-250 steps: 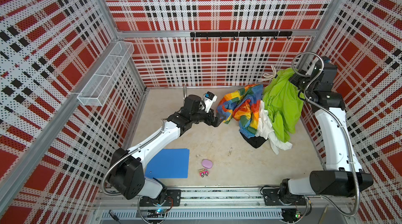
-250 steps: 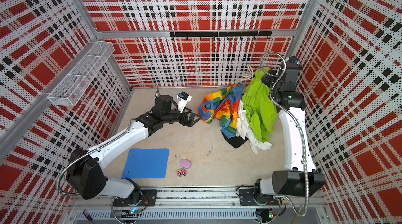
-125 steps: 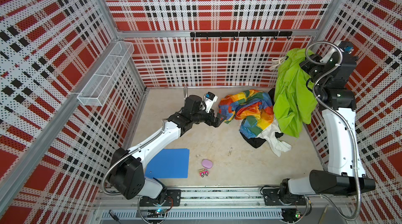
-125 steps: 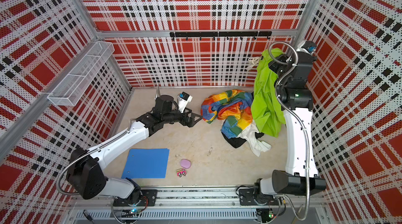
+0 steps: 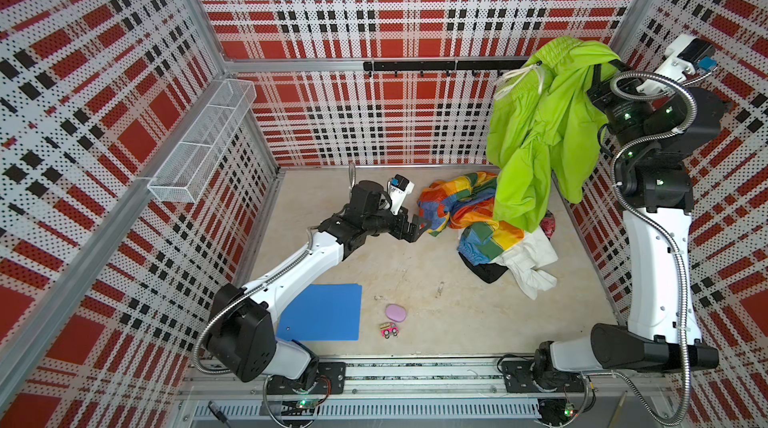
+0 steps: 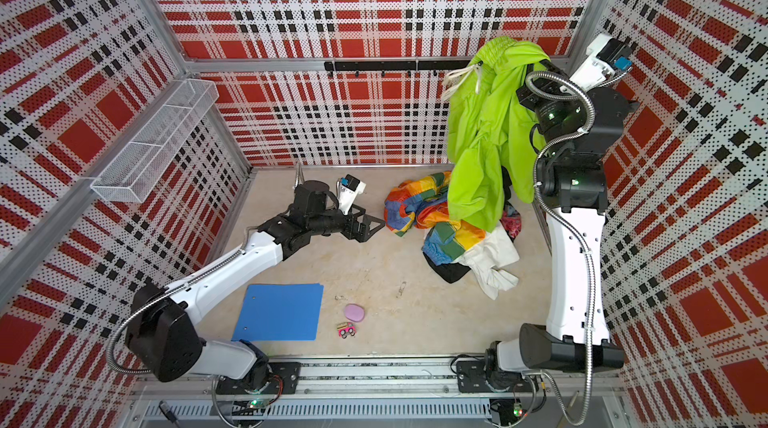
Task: Pick out a specific cloth from the pile
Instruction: 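Lift the lime-green shorts high out of the pile with the right gripper, then carry the shorts toward the left gripper while the left gripper reaches up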
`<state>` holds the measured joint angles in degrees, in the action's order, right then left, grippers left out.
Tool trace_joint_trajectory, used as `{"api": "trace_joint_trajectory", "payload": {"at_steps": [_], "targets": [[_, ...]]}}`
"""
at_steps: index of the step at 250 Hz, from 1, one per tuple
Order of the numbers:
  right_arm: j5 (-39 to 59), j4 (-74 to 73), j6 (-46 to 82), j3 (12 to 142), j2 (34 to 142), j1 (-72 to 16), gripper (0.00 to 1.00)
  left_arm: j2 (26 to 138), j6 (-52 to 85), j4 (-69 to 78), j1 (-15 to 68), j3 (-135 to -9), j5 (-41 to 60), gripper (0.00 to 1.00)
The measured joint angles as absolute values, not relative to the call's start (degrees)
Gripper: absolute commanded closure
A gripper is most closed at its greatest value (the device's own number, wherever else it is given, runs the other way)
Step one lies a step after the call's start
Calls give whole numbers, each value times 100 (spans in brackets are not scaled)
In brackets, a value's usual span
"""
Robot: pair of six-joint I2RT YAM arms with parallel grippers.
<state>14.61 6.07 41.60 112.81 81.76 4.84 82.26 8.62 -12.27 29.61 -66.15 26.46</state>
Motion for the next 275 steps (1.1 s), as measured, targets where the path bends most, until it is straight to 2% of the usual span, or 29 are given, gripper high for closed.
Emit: {"api": "trace_joint_trajectory", "payload": {"at_steps": [39,120,201,275], "targets": [[1857,224,4355,11574,8326,108,97,7964,985,-1037,2414,-6611,2864,1],[1833,-204,4101,12099,8875,-1798,97,7260,1490,-342,976,-6346,3317,1],[1367,-432,3876,12820,10331,-3135,97,6626,2038,336,-296,-5824,3376,1],[1166,-615,4051,13375,11666,-3868,97,6307,2497,770,-1135,-5485,3057,1]]}}
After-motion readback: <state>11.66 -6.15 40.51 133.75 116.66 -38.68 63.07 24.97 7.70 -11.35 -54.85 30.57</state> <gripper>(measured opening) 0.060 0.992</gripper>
